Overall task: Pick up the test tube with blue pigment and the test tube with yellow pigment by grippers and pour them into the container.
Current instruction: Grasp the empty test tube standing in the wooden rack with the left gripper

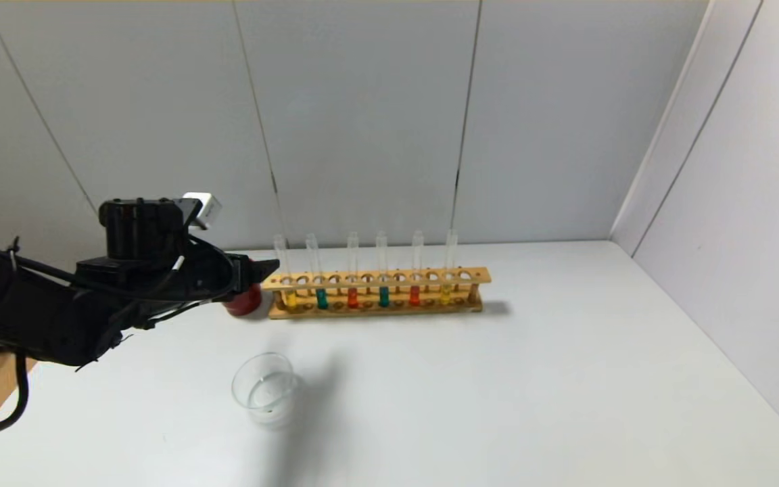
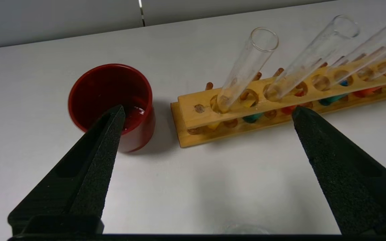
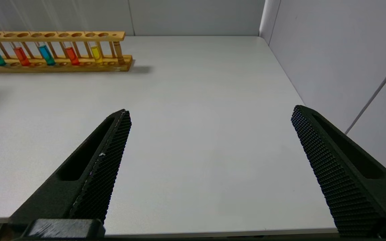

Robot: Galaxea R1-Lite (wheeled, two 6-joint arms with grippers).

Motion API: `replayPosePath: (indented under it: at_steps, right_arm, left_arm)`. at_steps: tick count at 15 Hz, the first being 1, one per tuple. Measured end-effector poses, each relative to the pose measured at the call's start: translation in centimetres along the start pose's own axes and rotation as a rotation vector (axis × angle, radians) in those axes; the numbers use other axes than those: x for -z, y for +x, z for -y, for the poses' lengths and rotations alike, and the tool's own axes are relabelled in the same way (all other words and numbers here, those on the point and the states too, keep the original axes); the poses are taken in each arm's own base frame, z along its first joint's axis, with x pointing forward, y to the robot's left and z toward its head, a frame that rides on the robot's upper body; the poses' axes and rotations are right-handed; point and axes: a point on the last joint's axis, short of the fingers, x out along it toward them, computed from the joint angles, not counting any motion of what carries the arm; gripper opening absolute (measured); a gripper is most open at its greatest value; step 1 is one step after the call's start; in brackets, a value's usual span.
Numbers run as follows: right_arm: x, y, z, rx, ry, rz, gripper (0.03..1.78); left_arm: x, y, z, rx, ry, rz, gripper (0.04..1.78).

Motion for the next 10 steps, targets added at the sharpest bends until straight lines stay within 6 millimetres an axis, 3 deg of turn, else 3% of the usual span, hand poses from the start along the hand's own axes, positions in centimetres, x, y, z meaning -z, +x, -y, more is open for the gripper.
replayPosePath:
  at_steps: [10]
  right_arm:
    - [0.0,0.0,0.0,0.0,0.0,0.0,1.75]
  left_arm:
    - [1.3,5.6,-0.1,0.01,0.001,-0.026,1.75]
